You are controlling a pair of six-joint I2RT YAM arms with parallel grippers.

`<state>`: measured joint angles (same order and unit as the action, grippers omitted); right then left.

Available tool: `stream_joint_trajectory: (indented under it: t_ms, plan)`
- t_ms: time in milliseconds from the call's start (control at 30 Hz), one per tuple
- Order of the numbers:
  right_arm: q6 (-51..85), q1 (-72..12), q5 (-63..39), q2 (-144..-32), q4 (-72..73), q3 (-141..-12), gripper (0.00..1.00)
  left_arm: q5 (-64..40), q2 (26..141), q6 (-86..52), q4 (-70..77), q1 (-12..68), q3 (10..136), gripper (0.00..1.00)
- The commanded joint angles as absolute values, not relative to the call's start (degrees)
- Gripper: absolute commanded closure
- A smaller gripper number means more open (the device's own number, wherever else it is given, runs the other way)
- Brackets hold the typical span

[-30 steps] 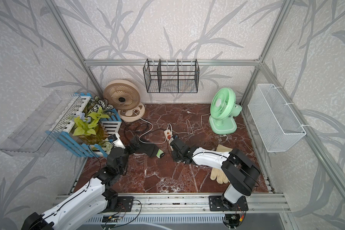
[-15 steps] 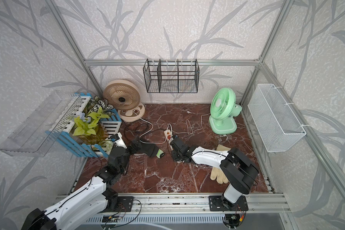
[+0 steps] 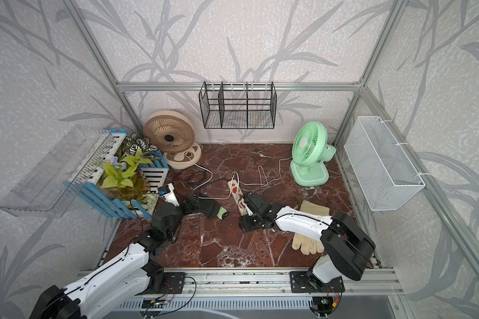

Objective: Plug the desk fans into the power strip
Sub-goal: Insert the plug into the socket, then move the socket to the center of the board.

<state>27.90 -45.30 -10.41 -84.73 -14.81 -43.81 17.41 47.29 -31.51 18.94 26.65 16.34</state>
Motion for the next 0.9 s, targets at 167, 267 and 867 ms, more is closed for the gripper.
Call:
stream_joint_trajectory:
  t_ms: [167,267,867]
  plan:
    - [28.9,-37.1,-22.2,-84.3,-8.1,-35.8,0.27,16.2,46.4,-30.4,20.6,26.5,17.0,0.00]
    - [28.4,-36.6,-26.0,-87.4,-4.0,-36.4,0.27,16.5,46.6,-30.1,21.0,26.5,16.8,0.00]
    - [32.1,-39.1,-24.0,-84.6,4.5,-34.7,0.28,11.4,48.0,-29.5,22.7,26.5,17.4,0.00]
